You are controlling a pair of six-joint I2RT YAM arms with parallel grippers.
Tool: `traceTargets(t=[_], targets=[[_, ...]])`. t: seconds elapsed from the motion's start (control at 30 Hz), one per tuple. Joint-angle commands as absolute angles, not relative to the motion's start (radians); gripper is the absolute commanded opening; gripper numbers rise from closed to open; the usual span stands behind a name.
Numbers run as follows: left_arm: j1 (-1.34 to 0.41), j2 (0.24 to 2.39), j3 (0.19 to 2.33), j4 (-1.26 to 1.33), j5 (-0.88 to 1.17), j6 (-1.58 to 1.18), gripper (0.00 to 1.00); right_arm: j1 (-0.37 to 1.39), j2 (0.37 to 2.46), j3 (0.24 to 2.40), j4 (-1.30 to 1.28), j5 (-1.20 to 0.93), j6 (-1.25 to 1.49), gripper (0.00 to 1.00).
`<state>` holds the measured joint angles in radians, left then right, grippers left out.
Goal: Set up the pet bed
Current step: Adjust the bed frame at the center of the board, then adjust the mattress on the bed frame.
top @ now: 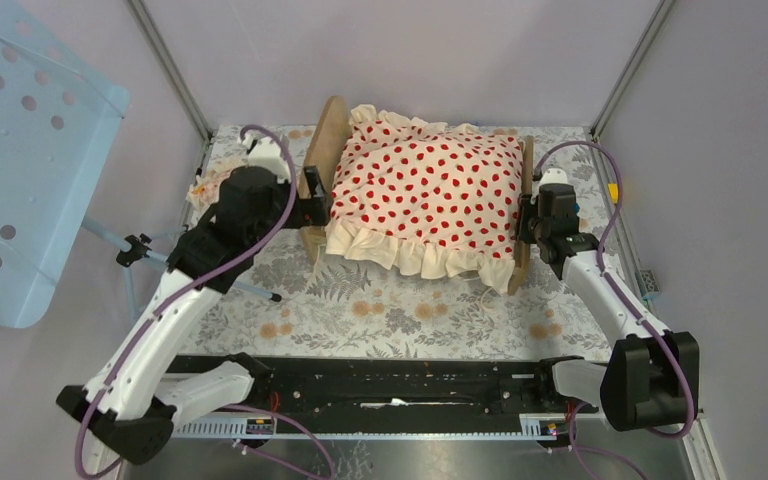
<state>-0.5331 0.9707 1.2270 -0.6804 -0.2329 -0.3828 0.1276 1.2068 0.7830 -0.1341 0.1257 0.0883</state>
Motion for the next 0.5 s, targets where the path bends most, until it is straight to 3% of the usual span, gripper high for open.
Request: traceTargets(t=[0.0, 0.1, 0.27, 0.33, 0.47], targets=[[-0.527, 1.105, 1.379, -0.567, -0.175, -0.312, 0.91, 0.115, 1.192, 0.883, -0.122, 0.094, -0.016, 0.57], [-0.528, 1.217, 1.453, -0.514, -0.142, -0.316, 0.90, 0.114, 1.158, 0.954, -0.151, 0.141, 0.032, 0.66], [-0.528, 1.316, 1.432, -0.324, -0.065, -0.302, 0.87, 0.116, 1.125, 1.067, -0.143, 0.246, 0.241, 0.61], [-0.528, 1.355, 1.402, -0.270, -0.073, -0.301, 0.84, 0.115, 1.146, 1.073, -0.063, 0.118, 0.366, 0.50], [-0.528, 1.413, 1.306, -0.098, -0.096, -0.317, 0.80, 0.190, 1.275, 1.065, 0.239, -0.063, 0.620, 0.17]])
